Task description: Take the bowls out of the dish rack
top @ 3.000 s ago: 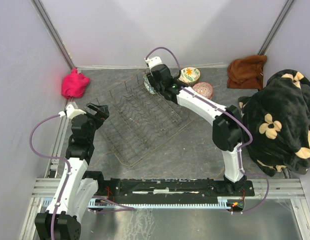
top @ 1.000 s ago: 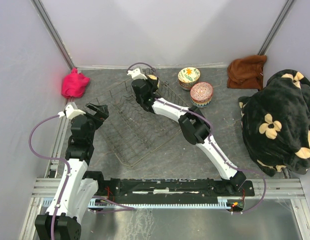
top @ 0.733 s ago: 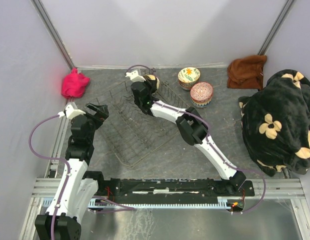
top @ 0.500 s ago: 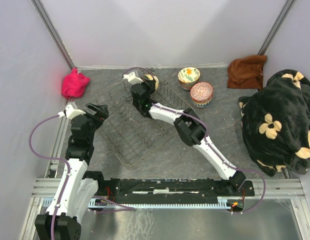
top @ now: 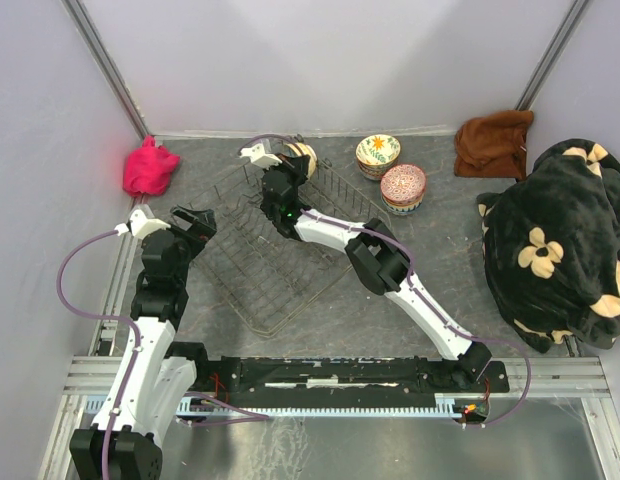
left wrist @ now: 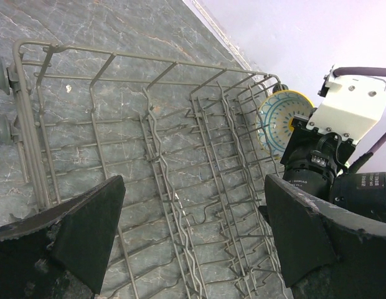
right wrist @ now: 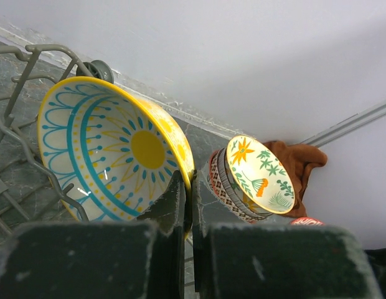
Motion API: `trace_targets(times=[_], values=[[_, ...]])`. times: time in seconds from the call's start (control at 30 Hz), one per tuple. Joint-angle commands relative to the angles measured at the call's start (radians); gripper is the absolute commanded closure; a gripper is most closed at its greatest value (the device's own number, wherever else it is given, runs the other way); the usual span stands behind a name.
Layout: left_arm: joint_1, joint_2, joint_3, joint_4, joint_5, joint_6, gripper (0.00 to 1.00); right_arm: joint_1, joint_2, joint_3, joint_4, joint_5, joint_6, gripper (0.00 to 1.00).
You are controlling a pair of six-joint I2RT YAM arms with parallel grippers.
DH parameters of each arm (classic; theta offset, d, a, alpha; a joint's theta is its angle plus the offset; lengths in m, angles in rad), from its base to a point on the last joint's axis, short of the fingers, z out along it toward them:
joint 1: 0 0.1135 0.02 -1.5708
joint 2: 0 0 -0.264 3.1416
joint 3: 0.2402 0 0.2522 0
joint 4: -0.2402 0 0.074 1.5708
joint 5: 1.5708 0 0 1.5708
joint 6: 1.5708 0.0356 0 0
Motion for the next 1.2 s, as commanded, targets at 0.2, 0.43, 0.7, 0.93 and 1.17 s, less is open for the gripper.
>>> trace_targets(times=[0.2,0.43,0.7,0.93,1.17], values=[[-0.002,-0.009,0.04,0.001,-0.031,0.058,0.01,0.019,-0.135,-0.056,0.21,0.013,-0.082,0.99],[-0.002,-0.015,0.042,-0.01,-0.036,0.057,0.01,0.018,-0.195,-0.11,0.264,0.011,-0.123,0.99],[-0.001,-0.028,0.047,-0.023,-0.038,0.058,0.01,0.02,-0.235,-0.139,0.286,0.014,-0.141,0.99],[-0.002,-0.037,0.051,-0.032,-0.039,0.055,0.01,0.015,-0.351,-0.224,0.159,0.028,0.008,0.99],[-0.002,-0.038,0.051,-0.026,-0.019,0.045,0.01,-0.049,-0.618,-0.338,-0.355,-0.056,0.449,0.99]])
